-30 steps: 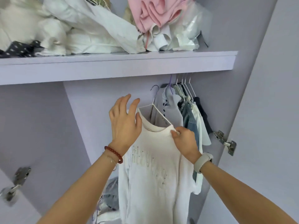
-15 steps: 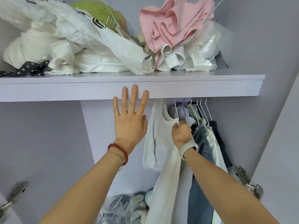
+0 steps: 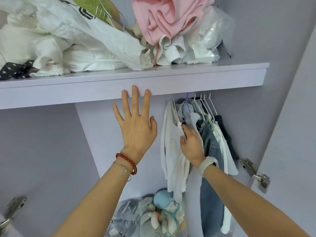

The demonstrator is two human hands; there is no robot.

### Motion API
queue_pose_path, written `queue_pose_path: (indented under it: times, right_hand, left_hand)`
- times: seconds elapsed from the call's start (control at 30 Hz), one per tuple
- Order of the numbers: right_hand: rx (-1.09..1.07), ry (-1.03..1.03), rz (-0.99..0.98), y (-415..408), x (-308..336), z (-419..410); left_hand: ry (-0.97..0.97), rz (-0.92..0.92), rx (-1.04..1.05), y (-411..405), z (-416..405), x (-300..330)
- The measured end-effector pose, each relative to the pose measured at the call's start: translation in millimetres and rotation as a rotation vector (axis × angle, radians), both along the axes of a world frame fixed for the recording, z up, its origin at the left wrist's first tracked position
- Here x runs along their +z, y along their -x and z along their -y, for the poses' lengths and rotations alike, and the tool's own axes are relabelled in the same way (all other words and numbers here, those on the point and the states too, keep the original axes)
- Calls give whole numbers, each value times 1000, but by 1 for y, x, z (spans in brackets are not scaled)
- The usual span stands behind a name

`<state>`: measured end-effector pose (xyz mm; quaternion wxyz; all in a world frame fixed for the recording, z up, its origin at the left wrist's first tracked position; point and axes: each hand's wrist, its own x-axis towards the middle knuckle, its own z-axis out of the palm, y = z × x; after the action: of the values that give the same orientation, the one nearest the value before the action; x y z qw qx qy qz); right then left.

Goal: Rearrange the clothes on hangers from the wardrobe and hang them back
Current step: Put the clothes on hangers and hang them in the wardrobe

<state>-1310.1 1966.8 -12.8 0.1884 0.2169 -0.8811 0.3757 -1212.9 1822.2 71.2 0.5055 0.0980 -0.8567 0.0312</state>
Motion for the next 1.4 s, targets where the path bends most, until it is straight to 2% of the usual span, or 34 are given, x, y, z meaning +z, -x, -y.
queue_pose_path:
  times: [0.17, 0.23, 0.37, 0.57, 0.7, 0.87, 1.13, 1.27, 1.4]
  right_hand:
    - [-67, -77, -198, -46, -7, -32]
    - [-142, -126, -193, -72, -18, -50]
    - [-332, -196, -91, -140, -62, -89]
    - [-597, -225, 298, -282, -148, -152]
    - [-857, -193, 459, -395, -184, -190]
    - [-1194, -80, 655, -537, -221, -224]
    - [-1757, 232, 784, -745, -268, -226]
    - [-1947, 355, 822, -835, -285, -242]
    - [-2113, 471, 836, -923, -301, -260]
  left_hand:
    - [-50, 74, -120, -12, -7, -43]
    - [-94, 131, -194, -23, -13, -70]
    - [-152, 324, -357, -53, -37, -137]
    - [-187, 710, -652, -119, -107, -228]
    - [-162, 938, -899, -180, -167, -266]
    - [2, 1159, -1187, -264, -233, -296]
    - [347, 1413, -1633, -408, -350, -316]
    - [606, 1398, -1805, -489, -417, -322]
    - [852, 1441, -1856, -579, -465, -338]
